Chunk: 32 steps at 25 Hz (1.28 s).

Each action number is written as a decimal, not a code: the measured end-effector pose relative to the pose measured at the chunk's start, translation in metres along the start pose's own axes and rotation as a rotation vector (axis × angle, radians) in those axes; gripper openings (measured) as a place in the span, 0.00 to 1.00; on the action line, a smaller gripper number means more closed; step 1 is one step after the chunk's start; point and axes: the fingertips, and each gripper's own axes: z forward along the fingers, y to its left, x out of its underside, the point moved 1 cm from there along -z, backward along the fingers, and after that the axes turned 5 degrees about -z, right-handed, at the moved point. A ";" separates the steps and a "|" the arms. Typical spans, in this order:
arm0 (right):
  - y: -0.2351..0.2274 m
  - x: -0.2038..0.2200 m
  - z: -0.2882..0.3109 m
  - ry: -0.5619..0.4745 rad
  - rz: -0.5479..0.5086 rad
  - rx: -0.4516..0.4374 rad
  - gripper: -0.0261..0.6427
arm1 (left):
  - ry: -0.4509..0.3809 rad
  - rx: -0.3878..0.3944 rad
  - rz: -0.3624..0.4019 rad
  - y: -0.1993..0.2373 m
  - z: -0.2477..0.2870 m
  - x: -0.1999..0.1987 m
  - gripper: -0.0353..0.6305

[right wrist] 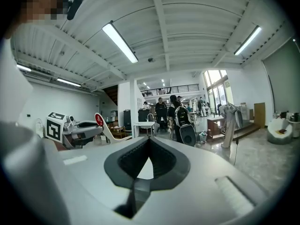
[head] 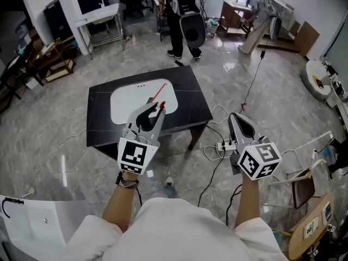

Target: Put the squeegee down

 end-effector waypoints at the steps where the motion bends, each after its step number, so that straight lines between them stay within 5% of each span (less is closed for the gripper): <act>1: -0.003 0.001 0.007 0.005 0.000 0.002 0.05 | 0.003 0.004 0.001 0.004 0.007 0.003 0.15; 32: -0.080 0.047 0.154 0.089 0.048 0.113 0.05 | 0.068 0.174 0.048 0.086 0.177 0.073 0.15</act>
